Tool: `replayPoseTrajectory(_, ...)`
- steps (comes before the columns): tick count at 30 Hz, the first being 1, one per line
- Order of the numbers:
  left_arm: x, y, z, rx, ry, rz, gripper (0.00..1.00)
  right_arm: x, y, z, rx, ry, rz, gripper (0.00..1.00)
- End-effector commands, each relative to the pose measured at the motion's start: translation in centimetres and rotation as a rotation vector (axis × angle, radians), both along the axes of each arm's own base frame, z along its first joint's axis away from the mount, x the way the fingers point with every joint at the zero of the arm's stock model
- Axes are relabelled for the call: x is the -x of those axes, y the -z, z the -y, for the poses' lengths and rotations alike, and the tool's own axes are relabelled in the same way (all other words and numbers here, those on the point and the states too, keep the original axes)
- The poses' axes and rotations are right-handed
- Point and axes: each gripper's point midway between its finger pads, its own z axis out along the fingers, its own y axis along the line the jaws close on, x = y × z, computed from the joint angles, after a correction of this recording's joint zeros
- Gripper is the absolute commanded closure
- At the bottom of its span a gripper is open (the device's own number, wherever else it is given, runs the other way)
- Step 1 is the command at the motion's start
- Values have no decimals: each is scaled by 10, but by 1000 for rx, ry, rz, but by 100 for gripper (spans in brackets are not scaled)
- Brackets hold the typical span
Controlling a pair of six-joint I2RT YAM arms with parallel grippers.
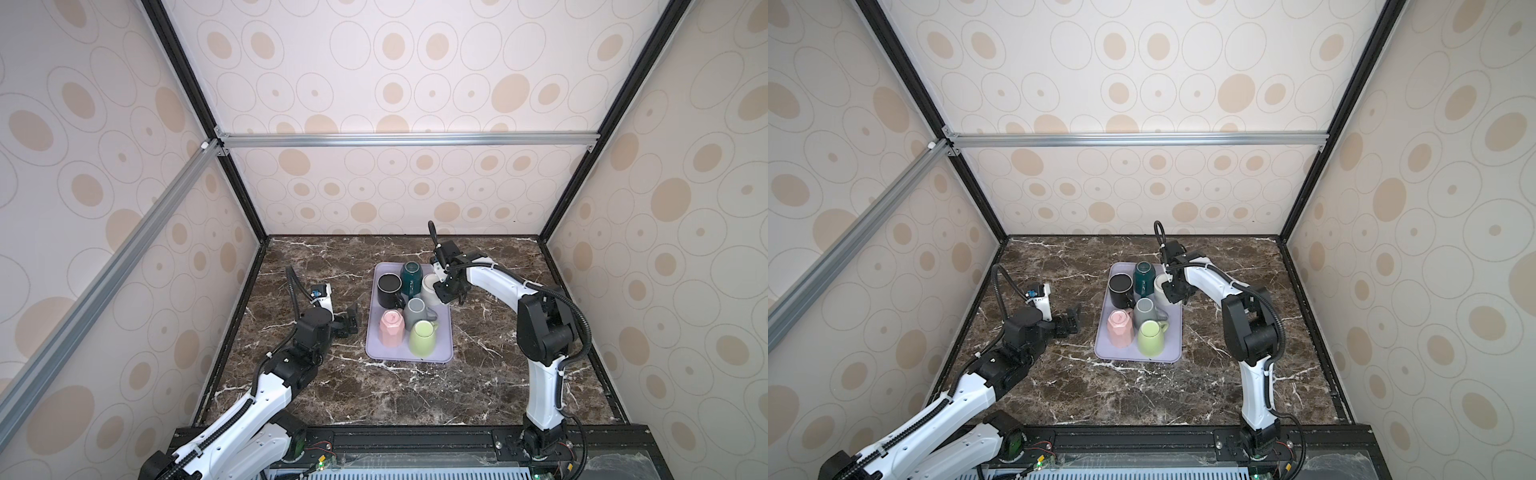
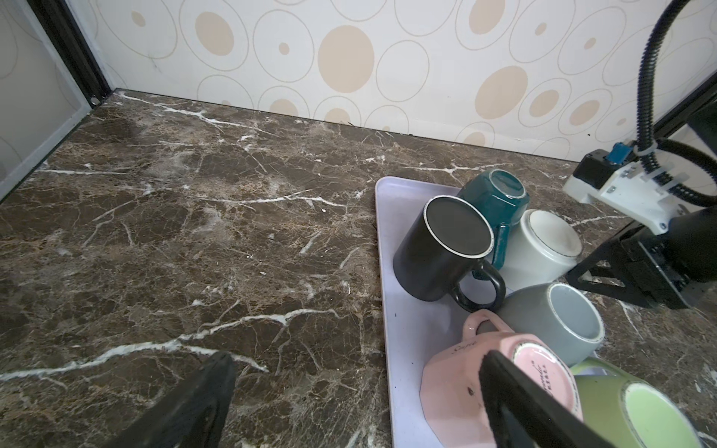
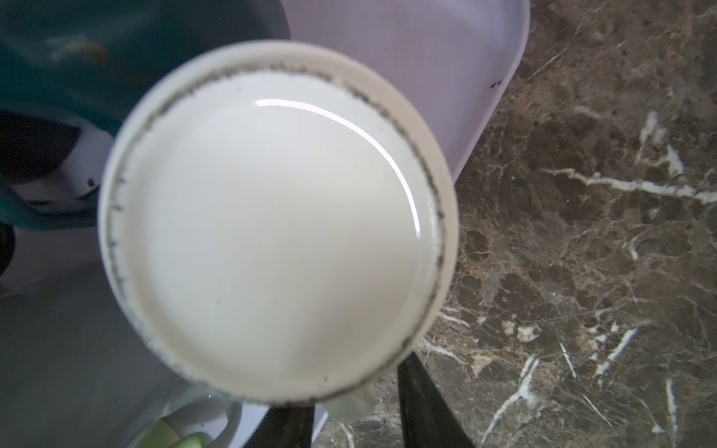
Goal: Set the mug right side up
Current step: 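Move the right gripper over the upside-down white mug and grasp it, then lift the white mug with the right gripper toward the left gripper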
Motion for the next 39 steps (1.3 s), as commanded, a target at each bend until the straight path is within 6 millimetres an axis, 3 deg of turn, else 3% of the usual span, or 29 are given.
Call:
replayPoseTrajectory(1,2,-2,0,17,-11,3,2,1,8,1,19,-13,-34,70)
replayPoseTrajectory(8,2,-3,1,22,-5,6,2,1,10,-1,11,-4,-41,83)
replayPoseTrajectory(14,2,1,1,23,-3,-3,2,1,3,0,15,12,-27,84)
replayPoseTrajectory(21,3,4,1,21,-2,-7,2,0,-8,2,6,38,-7,100)
replayPoseTrajectory(26,3,4,3,26,7,-6,2,1,-17,3,-2,54,9,100)
replayPoseTrajectory(39,1,1,3,39,2,3,2,13,-78,0,-140,99,139,100)
